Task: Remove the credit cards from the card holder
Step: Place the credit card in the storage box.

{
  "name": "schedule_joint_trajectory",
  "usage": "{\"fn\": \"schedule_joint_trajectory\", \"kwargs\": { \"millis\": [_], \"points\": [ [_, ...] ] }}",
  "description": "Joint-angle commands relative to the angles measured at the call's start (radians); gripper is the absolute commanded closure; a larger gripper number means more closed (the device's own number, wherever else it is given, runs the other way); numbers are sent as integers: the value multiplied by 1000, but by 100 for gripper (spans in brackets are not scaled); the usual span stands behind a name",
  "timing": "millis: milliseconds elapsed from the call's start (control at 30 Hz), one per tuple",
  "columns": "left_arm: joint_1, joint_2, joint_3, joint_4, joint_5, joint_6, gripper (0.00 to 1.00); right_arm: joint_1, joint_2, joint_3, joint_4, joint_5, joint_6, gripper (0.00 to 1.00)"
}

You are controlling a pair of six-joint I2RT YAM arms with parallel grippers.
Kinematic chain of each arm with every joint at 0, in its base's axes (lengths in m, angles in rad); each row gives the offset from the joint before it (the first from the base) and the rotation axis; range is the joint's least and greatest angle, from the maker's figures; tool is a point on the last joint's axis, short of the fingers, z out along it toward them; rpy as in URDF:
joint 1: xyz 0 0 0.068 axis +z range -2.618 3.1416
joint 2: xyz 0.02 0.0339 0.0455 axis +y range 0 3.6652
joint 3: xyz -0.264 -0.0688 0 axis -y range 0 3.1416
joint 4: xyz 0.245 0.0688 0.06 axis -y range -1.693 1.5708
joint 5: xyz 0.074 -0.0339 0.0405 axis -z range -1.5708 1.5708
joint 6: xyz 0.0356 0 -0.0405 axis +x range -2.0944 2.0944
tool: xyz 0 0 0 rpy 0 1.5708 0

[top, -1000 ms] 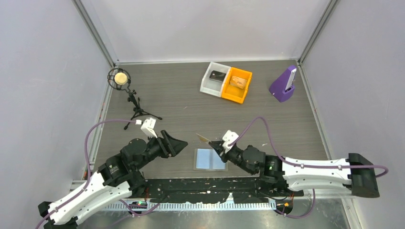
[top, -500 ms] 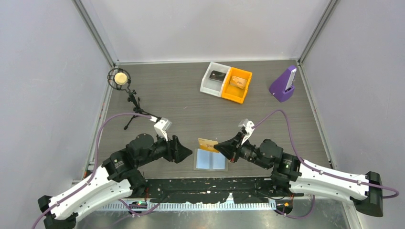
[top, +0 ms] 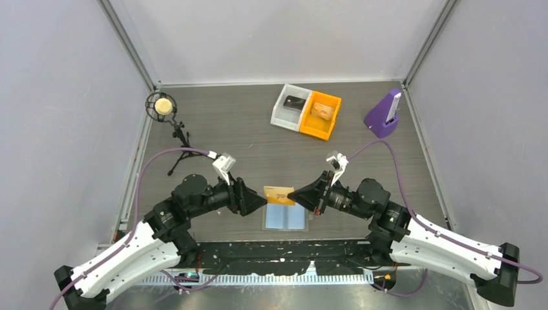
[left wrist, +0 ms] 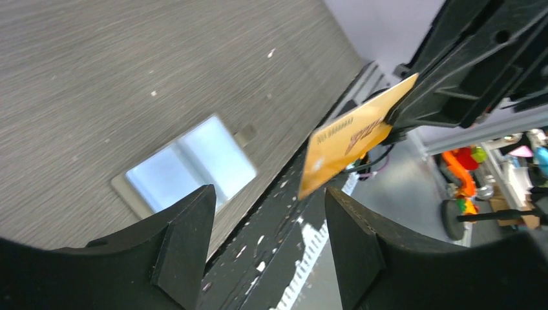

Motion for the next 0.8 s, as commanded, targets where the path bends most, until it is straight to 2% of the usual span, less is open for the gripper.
{"fn": "schedule_joint_trajectory", "kwargs": {
  "millis": [0, 133, 200, 300, 367, 433, 467, 633, 700, 767],
  "points": [
    [17, -33, -26, 228, 117, -59, 34, -28, -13, 23, 77, -131, 57, 95],
    [20, -42, -75, 344, 171, -117, 35, -40, 8, 15, 127, -201, 90, 95],
    [20, -33, -90, 380, 194, -149, 40, -43, 19, 10, 147, -220, 107, 95],
    [20, -25, -111, 432, 217, -190, 58, -46, 39, 7, 160, -235, 120, 95],
    [20, -26, -123, 455, 225, -209, 74, -49, 45, 0, 170, -239, 130, 95],
    [20, -32, -133, 471, 221, -224, 94, -56, 43, -10, 177, -241, 134, 94],
    [20, -35, -138, 473, 213, -231, 100, -64, 42, -14, 170, -239, 136, 91],
    [22, -36, -145, 476, 190, -241, 100, -98, 15, -48, 170, -235, 150, 67],
    [22, -30, -142, 482, 189, -243, 100, -104, -1, -73, 190, -231, 170, 62],
    [22, -21, -138, 485, 187, -246, 100, -106, -11, -92, 201, -230, 186, 61]
  ]
}}
